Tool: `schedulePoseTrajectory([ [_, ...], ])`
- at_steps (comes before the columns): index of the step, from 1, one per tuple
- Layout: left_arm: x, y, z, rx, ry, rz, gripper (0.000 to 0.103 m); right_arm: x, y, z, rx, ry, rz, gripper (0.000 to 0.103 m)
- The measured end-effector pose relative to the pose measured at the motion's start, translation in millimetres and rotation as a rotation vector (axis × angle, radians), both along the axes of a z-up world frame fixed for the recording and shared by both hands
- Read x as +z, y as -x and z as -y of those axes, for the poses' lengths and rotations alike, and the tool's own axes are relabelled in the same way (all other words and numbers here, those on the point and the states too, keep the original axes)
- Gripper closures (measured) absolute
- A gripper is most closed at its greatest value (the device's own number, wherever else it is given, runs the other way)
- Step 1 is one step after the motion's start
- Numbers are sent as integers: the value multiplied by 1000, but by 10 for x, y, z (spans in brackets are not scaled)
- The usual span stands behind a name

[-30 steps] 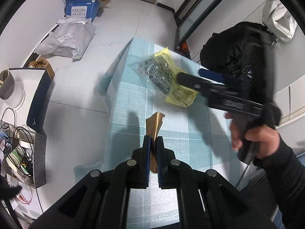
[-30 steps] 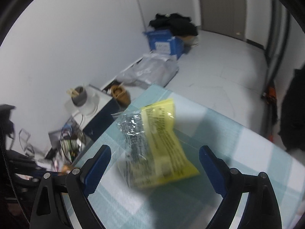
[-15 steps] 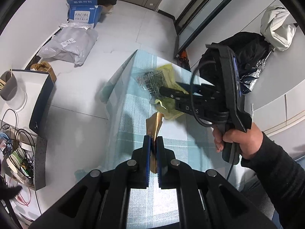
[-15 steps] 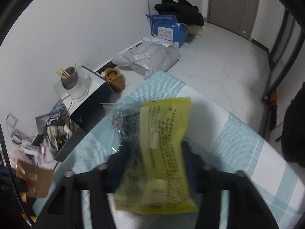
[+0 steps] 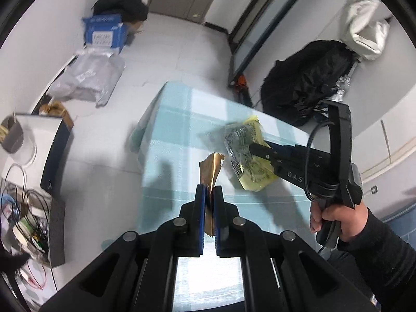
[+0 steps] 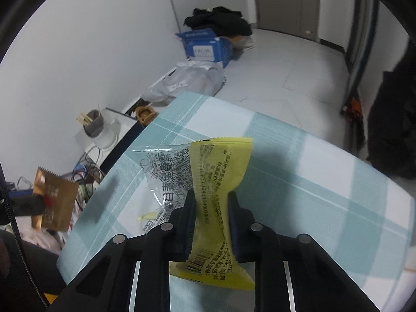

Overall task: Collect trash
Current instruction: 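Grasp the clear-and-yellow snack bag with the right gripper while the left gripper holds the sachet, then carry the sachet and snack bag in both grippers over the trash bin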

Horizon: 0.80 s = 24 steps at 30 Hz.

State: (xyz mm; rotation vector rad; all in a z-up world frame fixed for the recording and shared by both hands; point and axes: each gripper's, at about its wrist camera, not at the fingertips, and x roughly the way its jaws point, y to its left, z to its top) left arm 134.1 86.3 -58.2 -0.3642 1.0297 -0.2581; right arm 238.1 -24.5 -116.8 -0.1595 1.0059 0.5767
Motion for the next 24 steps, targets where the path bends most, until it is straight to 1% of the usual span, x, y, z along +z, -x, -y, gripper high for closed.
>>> schedulePoseTrajectory([
  [6, 220, 51, 198, -17, 13, 65, 101, 260, 258, 382, -70, -35, 41, 83],
  [8, 343, 81, 301, -21, 2, 104, 102, 380, 367, 571, -105, -71, 54, 84],
  [10, 432, 101, 405, -32, 8, 125, 101, 505, 474, 752, -137, -104, 67, 84],
  [13, 641, 139, 602, -55, 34, 165, 102, 775, 679, 1111, -199, -164, 102, 84],
  [17, 911, 193, 921, -94, 42, 226, 102, 1167, 944, 1505, -246, -220, 174, 84],
  [19, 1037, 257, 1115, -126, 48, 250, 102, 1397, 1126, 1729, -271, -248, 223, 84],
  [24, 1293, 425, 1592, -221, 45, 300, 101, 1839, 1579, 2257, -348, -305, 327, 84],
])
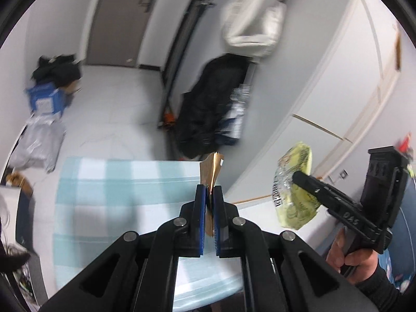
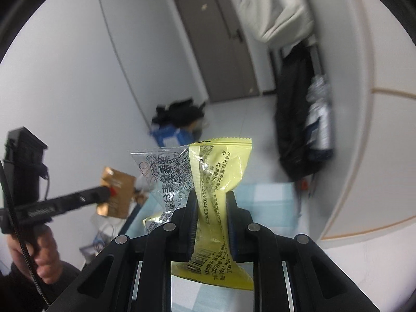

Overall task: Collect trash
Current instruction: 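Carry the sachet and snack bag in both grippers over the trash bin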

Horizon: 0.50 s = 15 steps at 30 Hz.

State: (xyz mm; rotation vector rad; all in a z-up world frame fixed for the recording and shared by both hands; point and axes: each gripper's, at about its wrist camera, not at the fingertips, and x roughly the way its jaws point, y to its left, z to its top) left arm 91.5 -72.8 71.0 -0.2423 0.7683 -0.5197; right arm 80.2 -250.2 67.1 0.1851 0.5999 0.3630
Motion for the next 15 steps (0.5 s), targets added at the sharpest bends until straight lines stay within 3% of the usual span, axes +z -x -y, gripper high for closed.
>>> schedulePoseTrajectory([
  [6, 308, 169, 693, -154, 4, 40, 101, 251, 676, 821, -142, -55, 100, 84],
  [11, 428, 300, 1386, -292, -34, 60, 101, 89, 1146, 1478, -285, -110, 102, 84],
  [15, 311, 385, 1976, -410, -94, 30, 101, -172, 1415, 1865, -387, -133, 61, 84],
])
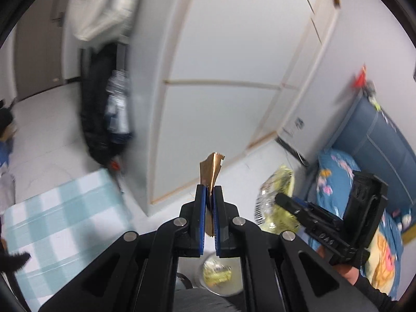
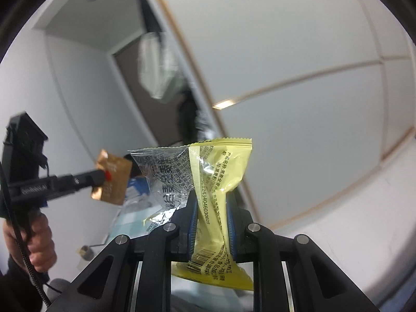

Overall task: Collect trash
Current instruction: 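Carry the sachet and snack bag in both grippers over the trash bin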

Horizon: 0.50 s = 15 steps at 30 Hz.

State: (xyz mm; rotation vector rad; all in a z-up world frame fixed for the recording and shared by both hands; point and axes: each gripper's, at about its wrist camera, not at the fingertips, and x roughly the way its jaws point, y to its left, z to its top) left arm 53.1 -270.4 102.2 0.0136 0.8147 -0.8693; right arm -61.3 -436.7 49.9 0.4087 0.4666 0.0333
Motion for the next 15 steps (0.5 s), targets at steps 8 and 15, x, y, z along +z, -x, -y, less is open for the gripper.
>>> schedulePoseTrajectory([
  [8, -666, 63, 895, -177, -181, -104, 101, -799, 336, 561, -153, -48, -157, 84],
  [15, -1340, 221, 1449, -313, -375, -237, 101, -1522, 554, 750, -225, -113, -324, 84],
])
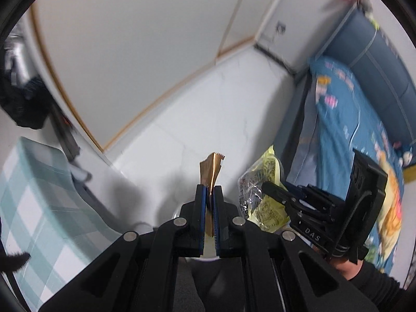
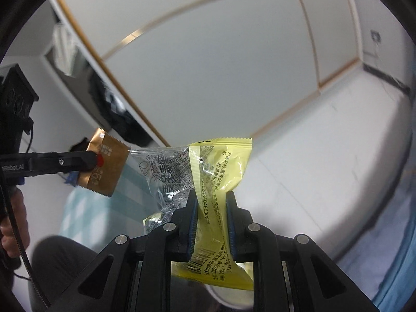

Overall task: Collect trash
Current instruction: 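Carry the sachet and snack bag in both grippers over the trash bin, then open both grippers over the bin to drop the sachet and snack bag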

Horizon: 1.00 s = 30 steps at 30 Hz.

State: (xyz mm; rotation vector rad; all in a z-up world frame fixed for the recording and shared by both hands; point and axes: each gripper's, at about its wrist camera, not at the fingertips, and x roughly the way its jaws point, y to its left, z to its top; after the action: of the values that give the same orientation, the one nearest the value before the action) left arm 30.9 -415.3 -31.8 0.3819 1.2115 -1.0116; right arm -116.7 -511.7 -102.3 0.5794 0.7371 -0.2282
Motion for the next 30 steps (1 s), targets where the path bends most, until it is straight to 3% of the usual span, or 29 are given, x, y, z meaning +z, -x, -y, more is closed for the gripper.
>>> schedulePoseTrajectory([
  [6, -521, 78, 343, -115, -201, -98, 101, -553, 30, 136, -37, -83, -152, 84],
  [15, -1516, 3, 529, -107, -400, -359, 102, -1139, -291, 25, -69, -157, -361, 84],
  [21, -1831, 34, 606, -135, -476, -428, 101, -1454, -339, -41, -72, -177, -472, 81],
  [25, -1949, 7, 638, -130, -505, -452, 101, -1501, -415, -73, -62, -148, -516, 74],
  [30, -2109, -5, 681, -150, -523, -510, 97, -1490, -212, -66, -25, -148, -518, 69],
])
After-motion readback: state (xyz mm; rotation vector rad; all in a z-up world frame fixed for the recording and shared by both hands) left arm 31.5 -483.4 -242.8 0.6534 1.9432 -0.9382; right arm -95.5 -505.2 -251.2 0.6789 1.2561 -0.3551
